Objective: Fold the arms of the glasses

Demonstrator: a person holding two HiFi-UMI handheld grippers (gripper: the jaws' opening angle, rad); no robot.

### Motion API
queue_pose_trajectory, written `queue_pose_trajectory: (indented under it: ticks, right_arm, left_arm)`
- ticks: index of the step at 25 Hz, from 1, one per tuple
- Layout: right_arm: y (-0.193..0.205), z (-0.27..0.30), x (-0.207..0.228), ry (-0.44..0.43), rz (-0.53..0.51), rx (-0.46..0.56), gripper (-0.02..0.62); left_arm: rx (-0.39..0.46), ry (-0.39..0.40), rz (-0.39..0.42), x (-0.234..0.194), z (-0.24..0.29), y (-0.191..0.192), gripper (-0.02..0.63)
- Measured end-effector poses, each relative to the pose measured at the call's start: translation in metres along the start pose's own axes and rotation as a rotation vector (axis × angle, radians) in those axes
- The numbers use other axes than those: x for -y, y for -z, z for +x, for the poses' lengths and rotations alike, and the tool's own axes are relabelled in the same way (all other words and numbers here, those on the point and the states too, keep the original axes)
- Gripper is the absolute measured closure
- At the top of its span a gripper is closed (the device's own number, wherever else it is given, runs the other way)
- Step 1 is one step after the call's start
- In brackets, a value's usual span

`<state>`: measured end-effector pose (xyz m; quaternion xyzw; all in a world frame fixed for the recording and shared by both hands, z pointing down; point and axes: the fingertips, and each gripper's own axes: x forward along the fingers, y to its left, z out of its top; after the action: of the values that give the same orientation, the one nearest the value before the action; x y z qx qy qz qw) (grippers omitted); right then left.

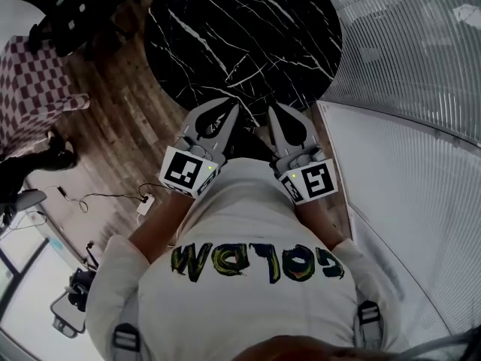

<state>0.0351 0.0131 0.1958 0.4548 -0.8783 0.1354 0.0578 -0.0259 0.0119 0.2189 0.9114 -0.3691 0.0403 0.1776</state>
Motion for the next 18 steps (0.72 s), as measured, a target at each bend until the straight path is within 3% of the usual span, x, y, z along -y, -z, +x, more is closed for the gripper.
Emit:
queue_pose_trajectory:
  ticks: [9,18]
  right_arm:
    - [0.023,0.034,0.05,-0.01,0.021,-0.08,0.592]
    - [0.106,0.073,0.11,0.029,0.023,-0.227,0.592]
  left_arm:
    - [-0.092,-0.034,-0.02,-0.041,0.03,0.031,0.583]
    - [-0.301,-0.007,-0.065,-0.078,0.075,0.124,0.566]
